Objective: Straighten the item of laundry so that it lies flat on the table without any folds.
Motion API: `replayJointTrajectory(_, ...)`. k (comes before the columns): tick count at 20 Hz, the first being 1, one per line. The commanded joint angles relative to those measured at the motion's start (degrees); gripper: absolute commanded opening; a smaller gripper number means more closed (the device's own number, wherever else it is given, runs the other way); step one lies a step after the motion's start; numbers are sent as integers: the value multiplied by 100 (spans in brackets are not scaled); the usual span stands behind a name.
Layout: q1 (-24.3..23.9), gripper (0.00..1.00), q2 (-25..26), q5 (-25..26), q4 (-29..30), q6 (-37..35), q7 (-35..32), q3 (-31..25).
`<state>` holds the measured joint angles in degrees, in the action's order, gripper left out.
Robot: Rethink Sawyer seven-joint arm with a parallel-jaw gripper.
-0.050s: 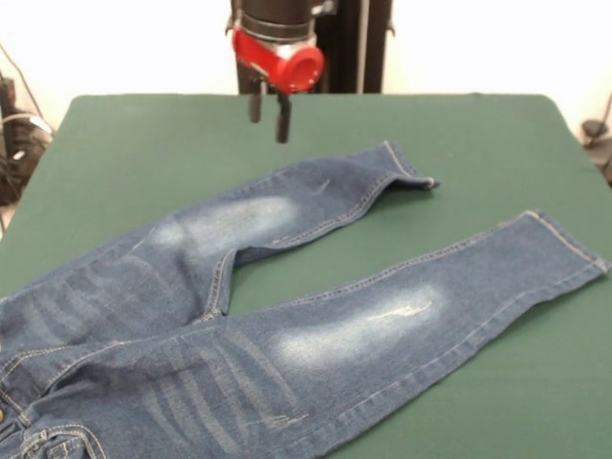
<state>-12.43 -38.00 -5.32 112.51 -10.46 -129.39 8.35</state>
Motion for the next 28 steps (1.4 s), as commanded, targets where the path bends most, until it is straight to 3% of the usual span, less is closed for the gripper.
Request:
replayJointTrajectory(1,339,100,395,-335,592,419,-1278,-898)
replayJointTrajectory(11,756,100,599,-1122,809,933,-1907,-1110)
replayJointTrajectory(15,785,100,837,-1311,798,1339,-1872,-1261)
replayJointTrajectory(20,974,100,983,-827,400,804,-763,-1039)
replayJointTrajectory(25,1193,100,928,-646,283,671,-556,-902)
replayJointTrajectory(28,1009,100,976,-380,236,747,-316,-1080)
